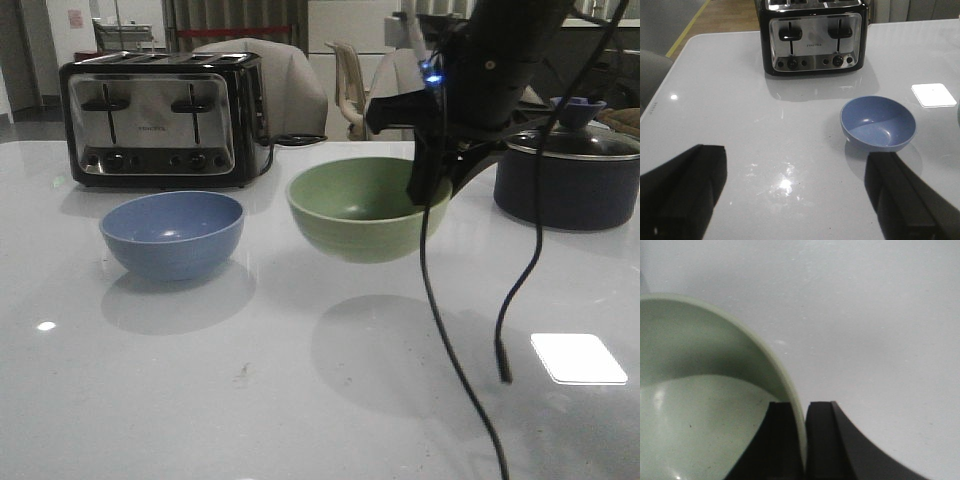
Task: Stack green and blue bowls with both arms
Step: 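Slide the green bowl with the right gripper toward the blue bowl, then open the right gripper, release the green bowl, and lift away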
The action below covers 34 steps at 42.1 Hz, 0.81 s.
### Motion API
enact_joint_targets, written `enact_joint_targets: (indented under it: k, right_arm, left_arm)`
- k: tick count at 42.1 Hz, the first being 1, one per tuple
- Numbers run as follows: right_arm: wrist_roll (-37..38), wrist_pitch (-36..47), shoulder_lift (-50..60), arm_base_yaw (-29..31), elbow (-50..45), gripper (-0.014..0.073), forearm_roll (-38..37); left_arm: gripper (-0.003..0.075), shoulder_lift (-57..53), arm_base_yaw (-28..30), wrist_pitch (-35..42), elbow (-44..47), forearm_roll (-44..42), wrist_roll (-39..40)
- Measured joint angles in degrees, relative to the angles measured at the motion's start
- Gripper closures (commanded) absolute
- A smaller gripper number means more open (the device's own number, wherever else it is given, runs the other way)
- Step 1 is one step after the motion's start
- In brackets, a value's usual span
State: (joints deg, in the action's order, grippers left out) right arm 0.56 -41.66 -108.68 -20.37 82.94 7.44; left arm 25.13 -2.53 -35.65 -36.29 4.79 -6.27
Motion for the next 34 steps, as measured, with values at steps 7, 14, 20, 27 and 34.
enact_joint_targets:
  k: [7,14,20,27,34]
  right_arm:
    - [0.0,0.9,-3.4,-1.6,0.0,0.0543,0.1]
    - [0.0,1.3,-5.3,-1.6,0.0,0.0274,0.1]
    - [0.0,2.0,-5.3,-1.6,0.0,0.0121,0.2]
    - [0.0,2.1,-4.7,-1.6,0.0,0.0121,-0.4]
    - [0.0,0.3,0.5,-1.6,0.0,0.0121,-2.7]
  left_arm:
    - [0.0104,0.0,0.0,0.0,0.0,0.0,0.0]
    - [0.0104,0.0,0.0,0.0,0.0,0.0,0.0]
    - [0.0104,0.0,0.0,0.0,0.0,0.0,0.0]
    - [0.0104,0.0,0.0,0.0,0.0,0.0,0.0]
    - [0.0104,0.0,0.0,0.0,0.0,0.0,0.0]
